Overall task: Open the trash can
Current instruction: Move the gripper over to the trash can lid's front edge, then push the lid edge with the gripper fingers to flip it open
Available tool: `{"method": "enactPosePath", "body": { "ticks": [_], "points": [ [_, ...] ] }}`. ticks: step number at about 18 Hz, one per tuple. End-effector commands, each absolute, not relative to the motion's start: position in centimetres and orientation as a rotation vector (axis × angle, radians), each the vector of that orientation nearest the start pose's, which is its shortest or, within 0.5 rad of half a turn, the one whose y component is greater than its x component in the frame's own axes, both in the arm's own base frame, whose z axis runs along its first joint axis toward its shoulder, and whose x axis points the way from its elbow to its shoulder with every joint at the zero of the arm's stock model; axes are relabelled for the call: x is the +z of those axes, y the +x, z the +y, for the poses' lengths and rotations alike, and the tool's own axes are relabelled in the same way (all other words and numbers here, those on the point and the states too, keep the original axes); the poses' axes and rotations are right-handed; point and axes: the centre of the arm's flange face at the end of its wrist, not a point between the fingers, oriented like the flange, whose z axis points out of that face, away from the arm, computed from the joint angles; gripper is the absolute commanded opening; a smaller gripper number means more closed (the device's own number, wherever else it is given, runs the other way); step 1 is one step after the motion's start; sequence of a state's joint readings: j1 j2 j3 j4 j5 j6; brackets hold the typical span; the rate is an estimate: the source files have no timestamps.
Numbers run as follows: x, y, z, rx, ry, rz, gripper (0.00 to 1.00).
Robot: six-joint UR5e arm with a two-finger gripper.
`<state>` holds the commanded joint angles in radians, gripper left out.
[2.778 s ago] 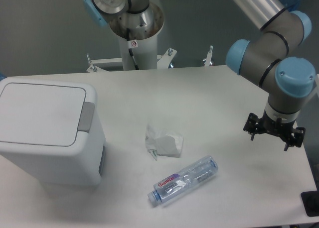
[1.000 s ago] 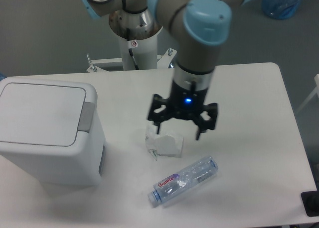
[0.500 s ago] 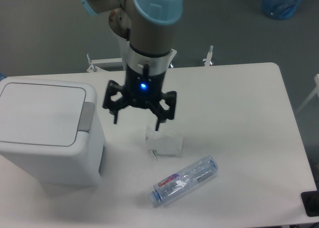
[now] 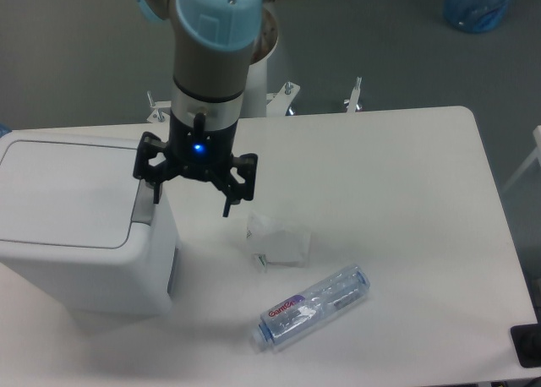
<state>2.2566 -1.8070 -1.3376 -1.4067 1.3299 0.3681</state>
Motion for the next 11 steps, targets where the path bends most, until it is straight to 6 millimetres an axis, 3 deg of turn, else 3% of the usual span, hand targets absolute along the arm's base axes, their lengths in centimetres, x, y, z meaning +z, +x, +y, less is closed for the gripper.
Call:
{"method": "enactPosePath", "body": {
  "ticks": [11],
  "points": [
    [48.91, -26.18, 57.03, -0.177, -2.861, -0.429, 1.0]
  ]
}}
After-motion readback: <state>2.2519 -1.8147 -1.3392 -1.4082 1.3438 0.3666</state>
